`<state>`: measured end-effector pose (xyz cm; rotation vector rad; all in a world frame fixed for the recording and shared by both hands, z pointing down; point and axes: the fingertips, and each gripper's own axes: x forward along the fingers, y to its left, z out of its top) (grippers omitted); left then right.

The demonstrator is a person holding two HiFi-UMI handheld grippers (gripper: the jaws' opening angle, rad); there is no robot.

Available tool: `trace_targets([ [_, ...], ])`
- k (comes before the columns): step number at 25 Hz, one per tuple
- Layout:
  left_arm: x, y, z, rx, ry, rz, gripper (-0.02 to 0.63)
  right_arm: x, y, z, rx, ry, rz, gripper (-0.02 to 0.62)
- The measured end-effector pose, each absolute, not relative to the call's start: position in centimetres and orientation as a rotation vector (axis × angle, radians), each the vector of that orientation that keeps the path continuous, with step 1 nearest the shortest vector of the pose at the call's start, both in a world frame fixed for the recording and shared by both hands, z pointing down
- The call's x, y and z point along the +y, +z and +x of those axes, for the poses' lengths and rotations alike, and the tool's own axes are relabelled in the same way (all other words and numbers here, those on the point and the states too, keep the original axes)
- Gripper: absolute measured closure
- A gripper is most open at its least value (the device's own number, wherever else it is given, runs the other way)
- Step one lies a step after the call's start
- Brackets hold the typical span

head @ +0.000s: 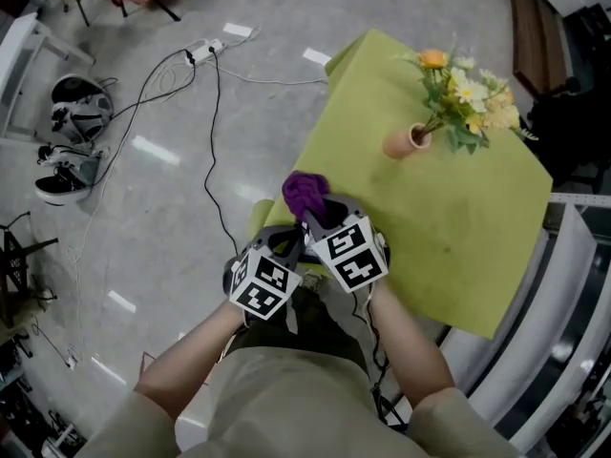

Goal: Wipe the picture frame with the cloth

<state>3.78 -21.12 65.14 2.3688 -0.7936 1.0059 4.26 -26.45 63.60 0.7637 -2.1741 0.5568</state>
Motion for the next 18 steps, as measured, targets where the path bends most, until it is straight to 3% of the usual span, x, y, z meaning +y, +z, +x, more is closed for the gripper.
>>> trace_targets([
  [18,-21.2,65.6,3.8,-0.797,0.982,2.356,0.598,-24.7,65.3,9.7,-2.072,0.54,0.81,0.505],
])
